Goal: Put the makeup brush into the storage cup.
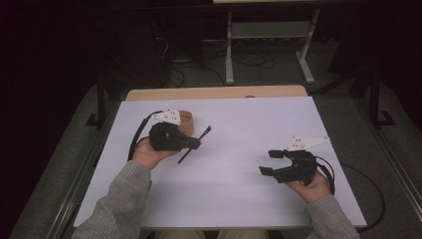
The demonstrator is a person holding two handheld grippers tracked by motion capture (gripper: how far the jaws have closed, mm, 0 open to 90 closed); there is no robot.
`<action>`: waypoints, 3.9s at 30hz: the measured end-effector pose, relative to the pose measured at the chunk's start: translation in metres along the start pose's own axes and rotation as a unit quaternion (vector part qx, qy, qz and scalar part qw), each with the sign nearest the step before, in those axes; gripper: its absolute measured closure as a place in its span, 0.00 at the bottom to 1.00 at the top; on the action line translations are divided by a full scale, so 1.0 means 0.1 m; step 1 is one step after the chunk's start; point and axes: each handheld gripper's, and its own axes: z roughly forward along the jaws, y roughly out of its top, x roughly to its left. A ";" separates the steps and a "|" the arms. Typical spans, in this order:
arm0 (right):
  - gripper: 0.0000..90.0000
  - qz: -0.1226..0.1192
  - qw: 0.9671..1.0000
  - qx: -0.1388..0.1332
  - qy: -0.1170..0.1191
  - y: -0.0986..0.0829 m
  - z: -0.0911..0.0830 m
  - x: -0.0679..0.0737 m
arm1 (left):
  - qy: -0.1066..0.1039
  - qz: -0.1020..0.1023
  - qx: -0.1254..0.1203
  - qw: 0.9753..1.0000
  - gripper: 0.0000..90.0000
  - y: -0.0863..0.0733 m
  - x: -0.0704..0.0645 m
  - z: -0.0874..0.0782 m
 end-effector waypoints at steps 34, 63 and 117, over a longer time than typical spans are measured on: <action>0.26 0.006 1.000 0.004 -0.013 -0.08 0.03 -0.06 | 0.047 -0.030 -0.074 0.996 0.93 0.29 0.39 -0.28; 0.24 0.010 1.000 -0.010 -0.019 -0.07 -0.02 -0.08 | 0.090 -0.042 -0.104 0.990 0.93 0.64 0.78 -0.26; 0.24 0.014 1.000 -0.014 -0.022 -0.09 -0.07 -0.11 | 0.135 -0.094 -0.125 0.978 0.93 0.54 1.20 0.00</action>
